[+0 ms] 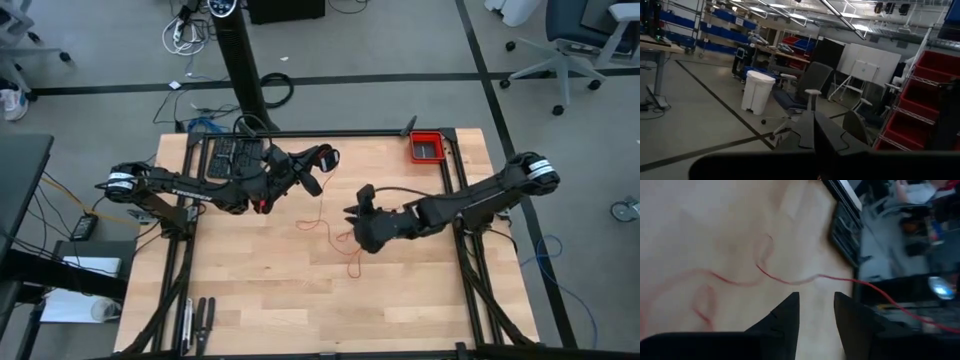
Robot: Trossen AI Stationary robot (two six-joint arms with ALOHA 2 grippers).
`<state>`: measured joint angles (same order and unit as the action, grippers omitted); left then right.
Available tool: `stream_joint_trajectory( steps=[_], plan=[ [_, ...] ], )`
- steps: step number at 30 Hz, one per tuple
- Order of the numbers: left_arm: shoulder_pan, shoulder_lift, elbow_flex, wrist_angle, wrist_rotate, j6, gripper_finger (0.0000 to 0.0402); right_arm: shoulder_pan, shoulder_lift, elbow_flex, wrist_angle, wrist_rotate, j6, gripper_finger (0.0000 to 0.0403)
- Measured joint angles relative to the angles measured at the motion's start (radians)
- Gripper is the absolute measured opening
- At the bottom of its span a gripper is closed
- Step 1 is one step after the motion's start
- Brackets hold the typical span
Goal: Coil cords
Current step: Coil the red wire on the black spool
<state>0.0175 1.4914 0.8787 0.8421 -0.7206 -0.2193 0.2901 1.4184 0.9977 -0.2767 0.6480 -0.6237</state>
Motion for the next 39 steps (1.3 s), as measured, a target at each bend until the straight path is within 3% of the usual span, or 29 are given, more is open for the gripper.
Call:
stream_joint_trajectory(
  steps=[8,16,28,39],
  plan=[
    [0.000,0.000,0.000,-0.003,0.068,-0.047,0.0000,-0.056,0.164,0.000,0.212,0.104,-0.387,0.0113],
    [0.000,0.000,0.000,-0.030,0.105,-0.075,0.0000,-0.083,0.268,0.000,0.492,0.206,-0.645,0.0113],
    [0.000,0.000,0.000,-0.048,0.125,-0.107,0.0000,-0.070,0.278,-0.001,0.476,0.216,-0.679,0.0113],
    [0.000,0.000,0.000,-0.061,0.140,-0.133,0.0000,-0.069,0.276,-0.001,0.350,0.190,-0.697,0.0113]
  ],
)
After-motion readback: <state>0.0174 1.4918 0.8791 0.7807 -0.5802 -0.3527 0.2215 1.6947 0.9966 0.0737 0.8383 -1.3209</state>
